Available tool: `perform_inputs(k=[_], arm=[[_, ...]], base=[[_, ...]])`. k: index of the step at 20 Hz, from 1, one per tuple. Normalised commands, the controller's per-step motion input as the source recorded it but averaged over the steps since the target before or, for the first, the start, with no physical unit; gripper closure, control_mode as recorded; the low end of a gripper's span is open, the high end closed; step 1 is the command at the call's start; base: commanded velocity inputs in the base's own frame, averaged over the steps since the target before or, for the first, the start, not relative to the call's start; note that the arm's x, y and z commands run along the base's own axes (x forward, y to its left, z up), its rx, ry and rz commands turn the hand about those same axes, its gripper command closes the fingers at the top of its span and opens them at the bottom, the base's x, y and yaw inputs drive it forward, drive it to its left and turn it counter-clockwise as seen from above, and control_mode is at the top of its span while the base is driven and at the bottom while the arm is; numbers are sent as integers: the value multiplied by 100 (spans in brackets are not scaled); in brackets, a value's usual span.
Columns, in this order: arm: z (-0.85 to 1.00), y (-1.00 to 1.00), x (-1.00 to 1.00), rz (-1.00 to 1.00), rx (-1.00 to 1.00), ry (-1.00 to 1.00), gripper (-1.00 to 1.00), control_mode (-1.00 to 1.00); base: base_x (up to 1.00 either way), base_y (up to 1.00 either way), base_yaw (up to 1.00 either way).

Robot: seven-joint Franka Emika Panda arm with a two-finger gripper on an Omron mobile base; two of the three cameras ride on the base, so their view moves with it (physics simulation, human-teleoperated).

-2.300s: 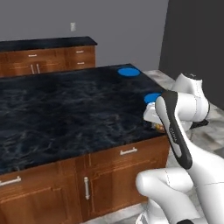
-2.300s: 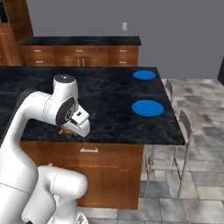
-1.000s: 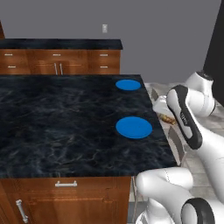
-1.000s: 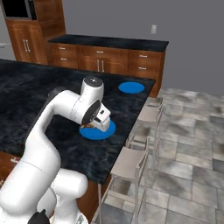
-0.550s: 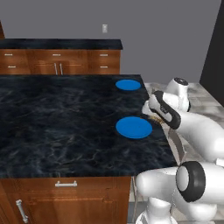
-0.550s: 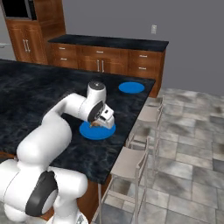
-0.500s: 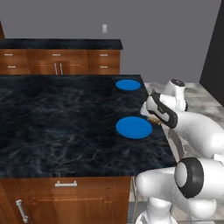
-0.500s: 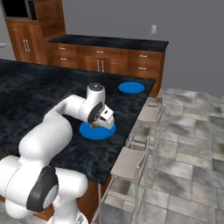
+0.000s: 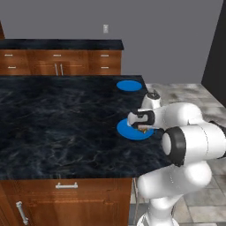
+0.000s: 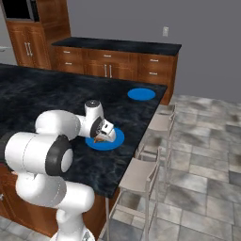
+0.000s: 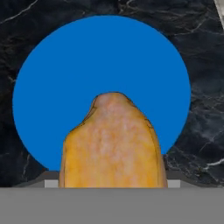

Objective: Take the chicken drumsticks from the pan and place one on each plate on the dining counter.

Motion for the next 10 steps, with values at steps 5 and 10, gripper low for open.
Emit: perform_inputs(k=[5, 10], arm=[[-37, -4, 66, 17, 0, 7, 100, -100], [-61, 0, 69, 14, 0, 7, 100, -100]], base=[[0, 0, 0], [0, 0, 0]])
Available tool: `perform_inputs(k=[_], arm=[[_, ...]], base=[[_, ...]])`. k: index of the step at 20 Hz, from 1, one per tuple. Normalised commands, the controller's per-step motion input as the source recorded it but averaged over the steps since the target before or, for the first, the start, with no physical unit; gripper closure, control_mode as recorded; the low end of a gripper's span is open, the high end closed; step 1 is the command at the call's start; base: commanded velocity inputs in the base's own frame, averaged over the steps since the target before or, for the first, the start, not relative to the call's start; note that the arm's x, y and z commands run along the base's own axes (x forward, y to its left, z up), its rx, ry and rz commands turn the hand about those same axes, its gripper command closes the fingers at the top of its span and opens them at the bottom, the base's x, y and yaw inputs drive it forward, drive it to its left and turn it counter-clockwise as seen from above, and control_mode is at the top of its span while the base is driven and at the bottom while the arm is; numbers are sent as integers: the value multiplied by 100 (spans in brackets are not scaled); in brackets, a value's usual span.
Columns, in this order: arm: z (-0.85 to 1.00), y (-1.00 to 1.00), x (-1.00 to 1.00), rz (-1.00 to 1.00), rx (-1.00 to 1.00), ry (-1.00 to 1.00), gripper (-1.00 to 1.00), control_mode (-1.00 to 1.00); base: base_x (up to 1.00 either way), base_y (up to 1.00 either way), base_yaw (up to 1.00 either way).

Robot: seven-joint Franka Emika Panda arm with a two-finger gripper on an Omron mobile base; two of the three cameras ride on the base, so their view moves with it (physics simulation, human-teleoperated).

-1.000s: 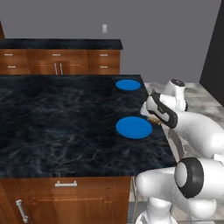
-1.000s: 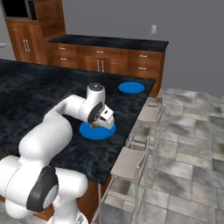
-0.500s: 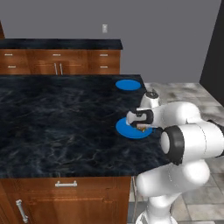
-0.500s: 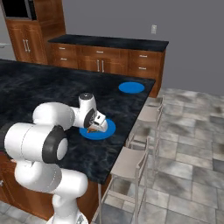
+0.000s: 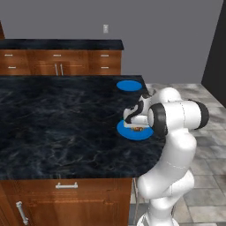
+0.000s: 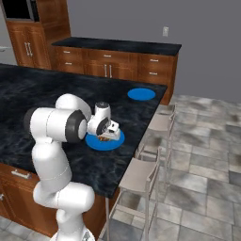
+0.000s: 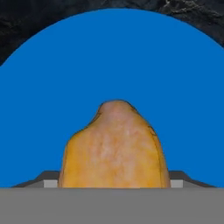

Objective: Take the chicken drumsticks from the pan and place one on each plate on the dining counter.

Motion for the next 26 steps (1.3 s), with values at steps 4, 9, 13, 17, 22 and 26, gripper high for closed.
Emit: perform_inputs(k=[4, 9, 13, 17, 22, 26], arm=[[-37, 0, 63, 14, 0, 4, 100, -100], [1, 2, -8, 12, 0, -8, -100, -100], [10, 0, -26, 7, 0, -17, -100, -100], [55, 2, -64, 0, 0, -26, -100, -100], [100, 1, -99, 12, 0, -38, -100, -100], [94, 18, -100, 4, -5, -39, -100, -100]], base=[[0, 0, 0], [0, 0, 0], [0, 0, 0], [0, 0, 0], [0, 0, 0], [0, 0, 0]])
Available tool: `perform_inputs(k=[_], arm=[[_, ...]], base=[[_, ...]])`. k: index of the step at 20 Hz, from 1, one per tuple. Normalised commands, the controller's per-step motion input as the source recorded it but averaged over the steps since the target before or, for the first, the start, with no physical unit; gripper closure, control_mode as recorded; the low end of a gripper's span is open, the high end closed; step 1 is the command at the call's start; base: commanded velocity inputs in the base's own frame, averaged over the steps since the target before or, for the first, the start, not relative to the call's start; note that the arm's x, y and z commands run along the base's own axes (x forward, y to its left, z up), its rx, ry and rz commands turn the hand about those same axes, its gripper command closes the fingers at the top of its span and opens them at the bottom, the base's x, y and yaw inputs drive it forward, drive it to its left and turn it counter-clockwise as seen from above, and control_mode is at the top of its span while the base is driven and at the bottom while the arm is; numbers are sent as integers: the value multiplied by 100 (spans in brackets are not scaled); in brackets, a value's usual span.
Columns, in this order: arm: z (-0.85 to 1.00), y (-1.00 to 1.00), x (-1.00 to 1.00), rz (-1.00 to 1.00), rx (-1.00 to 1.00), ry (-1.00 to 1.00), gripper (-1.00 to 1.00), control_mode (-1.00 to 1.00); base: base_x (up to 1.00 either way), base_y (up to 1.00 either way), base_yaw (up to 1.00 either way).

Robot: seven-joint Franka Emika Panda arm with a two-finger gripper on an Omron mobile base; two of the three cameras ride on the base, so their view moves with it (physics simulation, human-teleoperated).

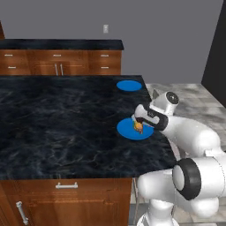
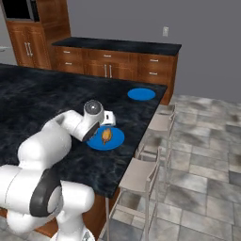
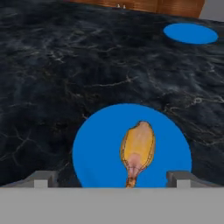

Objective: Take the chicken drumsticks from the pan and place one on each plate on the dining counter.

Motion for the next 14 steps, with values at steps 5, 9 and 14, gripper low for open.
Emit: perform_inputs(k=[5, 9, 14], arm=[[58, 42, -100, 0, -11, -23, -100, -100], [40, 26, -100, 0, -17, 0, -100, -100], [30, -25, -99, 0, -3, 9, -100, -100]], base=[[0, 0, 0], [0, 0, 0], [0, 0, 0]])
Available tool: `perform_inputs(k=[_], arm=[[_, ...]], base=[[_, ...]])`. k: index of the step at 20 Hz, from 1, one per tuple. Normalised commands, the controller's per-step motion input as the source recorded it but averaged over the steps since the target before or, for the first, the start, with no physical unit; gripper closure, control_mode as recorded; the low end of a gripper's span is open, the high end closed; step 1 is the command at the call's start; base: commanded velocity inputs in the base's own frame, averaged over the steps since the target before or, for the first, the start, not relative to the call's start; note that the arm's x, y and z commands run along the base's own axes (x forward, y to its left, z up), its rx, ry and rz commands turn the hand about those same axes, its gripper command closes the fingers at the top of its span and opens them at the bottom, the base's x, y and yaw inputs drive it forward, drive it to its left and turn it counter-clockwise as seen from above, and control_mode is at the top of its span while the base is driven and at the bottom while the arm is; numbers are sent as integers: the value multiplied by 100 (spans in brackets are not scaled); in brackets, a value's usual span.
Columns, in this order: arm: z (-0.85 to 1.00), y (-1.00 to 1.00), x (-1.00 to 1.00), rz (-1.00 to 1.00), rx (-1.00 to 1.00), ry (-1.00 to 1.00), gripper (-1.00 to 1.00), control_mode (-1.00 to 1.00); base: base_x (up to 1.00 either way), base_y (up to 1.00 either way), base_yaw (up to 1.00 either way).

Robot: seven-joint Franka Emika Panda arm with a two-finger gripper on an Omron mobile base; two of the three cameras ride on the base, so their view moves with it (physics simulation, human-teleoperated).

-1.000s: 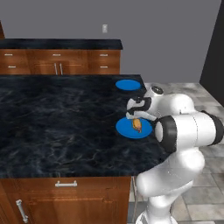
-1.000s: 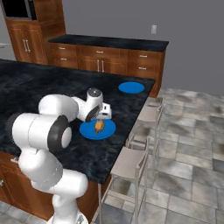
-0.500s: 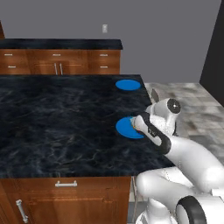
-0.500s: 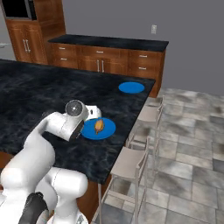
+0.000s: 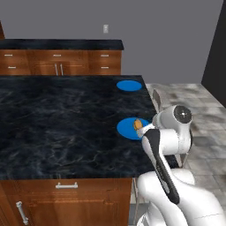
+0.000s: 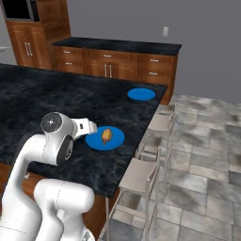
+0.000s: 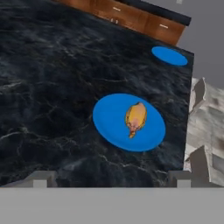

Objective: Take the chicken drumsticks from the pan and place one on each plate on the dining counter.

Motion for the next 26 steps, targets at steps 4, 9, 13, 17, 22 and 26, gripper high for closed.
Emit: perform_inputs(k=[4, 9, 13, 17, 22, 26], arm=[[29, -35, -72, 0, 0, 3, -100, -100], [19, -3, -48, 1, -2, -1, -100, -100], [0, 0, 0, 0, 0, 0, -100, 100], [0, 0, 0, 0, 0, 0, -100, 100], [0, 0, 0, 0, 0, 0, -100, 100], [0, 0, 0, 0, 0, 0, -100, 100]], base=[[0, 0, 0], [0, 0, 0], [-77, 18, 43], [-34, 91, 32], [7, 100, 0], [15, 100, -4]])
